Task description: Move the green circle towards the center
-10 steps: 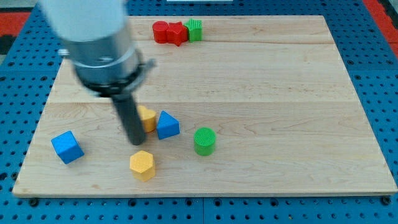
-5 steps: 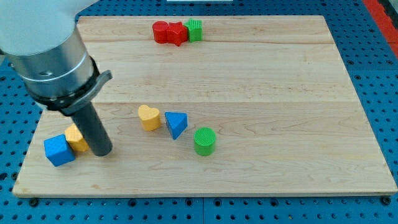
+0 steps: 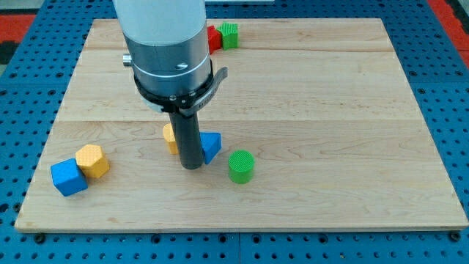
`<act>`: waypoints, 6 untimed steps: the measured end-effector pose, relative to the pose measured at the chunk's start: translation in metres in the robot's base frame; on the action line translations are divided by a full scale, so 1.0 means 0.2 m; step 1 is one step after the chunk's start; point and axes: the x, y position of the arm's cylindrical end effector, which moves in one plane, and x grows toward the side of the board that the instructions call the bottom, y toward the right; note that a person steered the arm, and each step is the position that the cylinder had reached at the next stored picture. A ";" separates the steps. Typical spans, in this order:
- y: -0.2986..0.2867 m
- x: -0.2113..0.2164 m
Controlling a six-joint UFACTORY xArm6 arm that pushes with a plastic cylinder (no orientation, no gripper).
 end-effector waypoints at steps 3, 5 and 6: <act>0.39 -0.06; 0.72 -0.36; 0.75 -0.51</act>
